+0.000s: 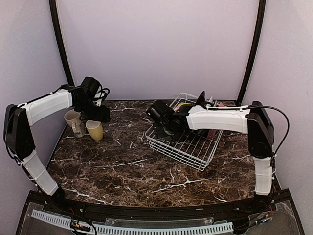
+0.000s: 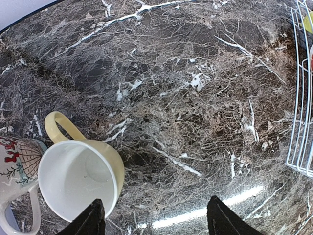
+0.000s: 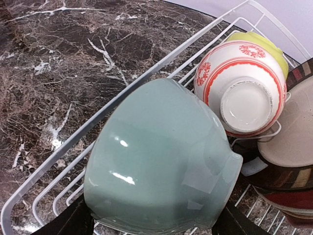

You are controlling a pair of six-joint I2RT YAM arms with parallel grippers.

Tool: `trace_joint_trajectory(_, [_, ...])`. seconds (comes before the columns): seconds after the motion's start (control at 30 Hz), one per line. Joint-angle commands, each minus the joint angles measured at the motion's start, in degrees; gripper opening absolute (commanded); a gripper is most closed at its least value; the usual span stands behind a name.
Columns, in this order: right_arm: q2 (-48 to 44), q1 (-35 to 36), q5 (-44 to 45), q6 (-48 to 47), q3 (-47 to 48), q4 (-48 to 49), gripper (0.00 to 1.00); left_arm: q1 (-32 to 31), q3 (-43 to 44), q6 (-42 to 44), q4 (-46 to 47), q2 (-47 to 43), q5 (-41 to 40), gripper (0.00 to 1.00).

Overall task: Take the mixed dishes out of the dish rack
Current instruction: Grab the bowl from the dish rack, then pass from the right arm to the left

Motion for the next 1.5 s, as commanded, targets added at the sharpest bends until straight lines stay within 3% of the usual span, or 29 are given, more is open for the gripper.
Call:
trace_joint_trajectory(0.0, [-7.2, 0.4, -1.3, 1.1, -2.9, 3.5, 0.18, -0.4, -1.0, -0.3, -0.2, -1.7, 0.7, 0.70])
trace_joint_trajectory(0.23, [-15.1, 0.2, -9.2, -2.0, -10.9, 13.0, 0.10, -0.3, -2.3, -0.2, 2.3, -4.1, 4.8, 0.71])
trace_joint_trajectory(0.43, [-20.9, -0.8, -15.1, -2.6, -17.0, 19.5, 0.08, -0.3, -7.1, 0.3, 10.6, -10.7, 13.9, 0.76])
trace_joint_trajectory(0.67, [-27.9, -4.0, -24.9, -1.4, -27.4, 30.0, 0.08, -0.4, -14.6, -5.4, 27.2, -15.9, 34.8, 0.80])
trace_joint_trajectory(0.77, [-30.4, -5.3, -27.9, -0.5, -30.3, 33.1, 0.07, -0.5, -16.9, -11.9, 36.2, -14.5, 47.3, 0.80])
trace_joint_trajectory(0.9, [-33.7, -6.1, -32.1, -0.4, -33.4, 38.4, 0.06, -2.2, -18.6, -18.5, 44.6, -11.4, 55.1, 0.80])
trace_joint_trajectory(1.17, [-36.0, -6.1, -42.9, -1.3, -35.2, 48.4, 0.00, -4.8, -21.6, -26.6, 56.0, -8.7, 60.3, 0.80])
trace_joint_trajectory(1.47, [-32.4, -6.0, -53.0, 3.9, -34.2, 59.7, 0.00, -5.4, -20.3, -26.0, 51.3, -5.6, 58.3, 0.78])
